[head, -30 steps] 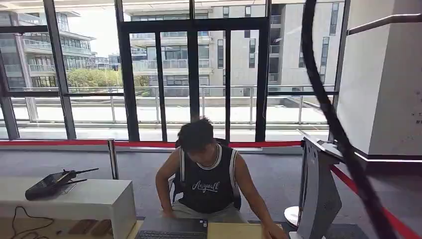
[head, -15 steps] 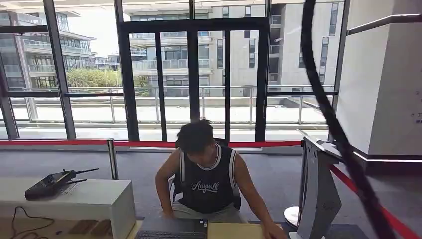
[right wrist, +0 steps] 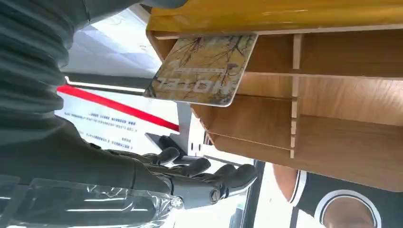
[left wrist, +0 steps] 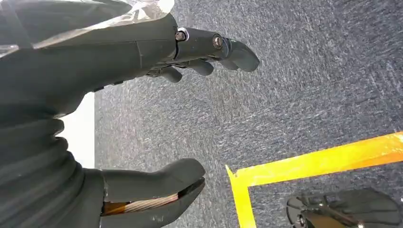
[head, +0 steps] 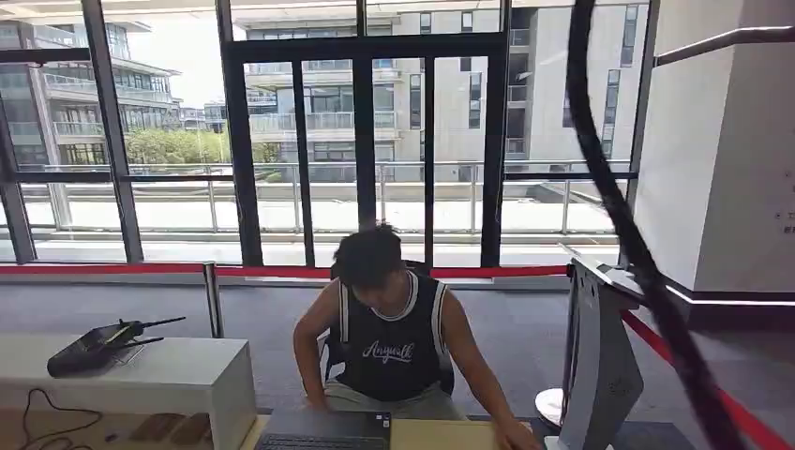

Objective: Pass the card to the sensor for recognition and then transmit it.

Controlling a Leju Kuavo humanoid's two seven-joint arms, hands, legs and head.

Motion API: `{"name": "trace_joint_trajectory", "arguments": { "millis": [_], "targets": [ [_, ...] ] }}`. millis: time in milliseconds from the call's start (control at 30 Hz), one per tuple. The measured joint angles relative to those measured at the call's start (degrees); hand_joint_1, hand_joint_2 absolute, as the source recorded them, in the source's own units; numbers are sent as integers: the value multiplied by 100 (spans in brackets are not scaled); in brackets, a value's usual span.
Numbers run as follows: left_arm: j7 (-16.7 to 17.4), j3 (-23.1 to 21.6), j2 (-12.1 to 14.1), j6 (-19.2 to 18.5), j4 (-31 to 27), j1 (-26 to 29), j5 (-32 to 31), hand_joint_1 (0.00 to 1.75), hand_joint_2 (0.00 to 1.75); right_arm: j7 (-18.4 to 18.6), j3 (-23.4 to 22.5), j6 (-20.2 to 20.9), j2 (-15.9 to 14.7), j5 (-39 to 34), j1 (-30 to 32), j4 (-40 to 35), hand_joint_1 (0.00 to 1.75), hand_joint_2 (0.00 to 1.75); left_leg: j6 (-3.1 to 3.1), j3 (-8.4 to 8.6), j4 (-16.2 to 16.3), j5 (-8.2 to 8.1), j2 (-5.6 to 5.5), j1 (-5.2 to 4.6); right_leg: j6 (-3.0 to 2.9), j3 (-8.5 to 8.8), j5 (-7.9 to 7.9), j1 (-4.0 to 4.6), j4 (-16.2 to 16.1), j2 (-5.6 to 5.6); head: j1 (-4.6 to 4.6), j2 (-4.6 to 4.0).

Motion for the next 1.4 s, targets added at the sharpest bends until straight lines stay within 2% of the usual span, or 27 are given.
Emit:
{"name": "trace_joint_trajectory", "arguments": {
  "millis": [300, 333, 367, 400, 500, 767, 933, 1167, 1400],
  "targets": [
    [0, 0, 0, 0, 0, 1, 0, 0, 175, -7, -35, 77, 20, -31, -27, 0, 0, 175, 0, 0, 0, 0, 0, 0, 0, 0, 0, 0, 0, 0, 2, 0],
    [0, 0, 0, 0, 0, 1, 0, 0, 175, -7, -37, 83, 20, -35, -27, 0, 19, 175, 0, 0, 0, 0, 0, 0, 0, 0, 0, 0, 0, 0, 2, 0],
    [-2, 0, 0, -2, 0, 1, 0, 0, 175, -7, -37, 118, 20, -46, -27, 0, 54, 175, 0, 0, 0, 0, 0, 0, 0, 0, 0, 0, 0, 0, 2, 0],
    [-2, 0, 0, -2, 0, 1, -2, 0, 175, -7, -37, 142, 20, -48, -26, 2, 150, 175, 0, 0, 0, 0, 0, 0, 0, 0, 0, 0, 0, 0, 2, 0],
    [-31, 0, 0, -2, 0, 0, -4, 0, 175, -7, -37, 253, 20, -94, -26, 4, 175, 175, 0, 0, 0, 0, 0, 0, 0, -1, 0, 0, 0, 0, 2, 0],
    [-31, 0, 0, 0, 0, 1, -31, 0, 175, -9, -39, 527, 15, -199, -22, 31, 175, 175, 0, 1, 0, 0, 0, 0, 0, -1, 0, 0, 0, 0, 2, 0],
    [-31, 0, 0, 17, 0, 1, -37, 0, 175, -2, -52, 535, 13, -216, -19, 31, 175, 175, 0, 1, 0, 0, 1, 0, 0, -1, 0, 0, -1, 0, 2, 0],
    [-87, 0, 0, 55, 0, 3, -50, 0, 175, 4, -74, 455, 11, -197, 5, 31, 175, 175, 0, 1, 0, 0, 0, 0, 0, -1, 0, 0, 0, 0, 2, 0],
    [-85, 0, -2, 50, 0, 4, -63, 0, 175, 13, -87, 144, 17, -188, 7, 28, 175, 175, -1, 1, 0, 1, 0, 0, 0, 0, 0, 0, 1, 0, 2, 0]
  ]
}}
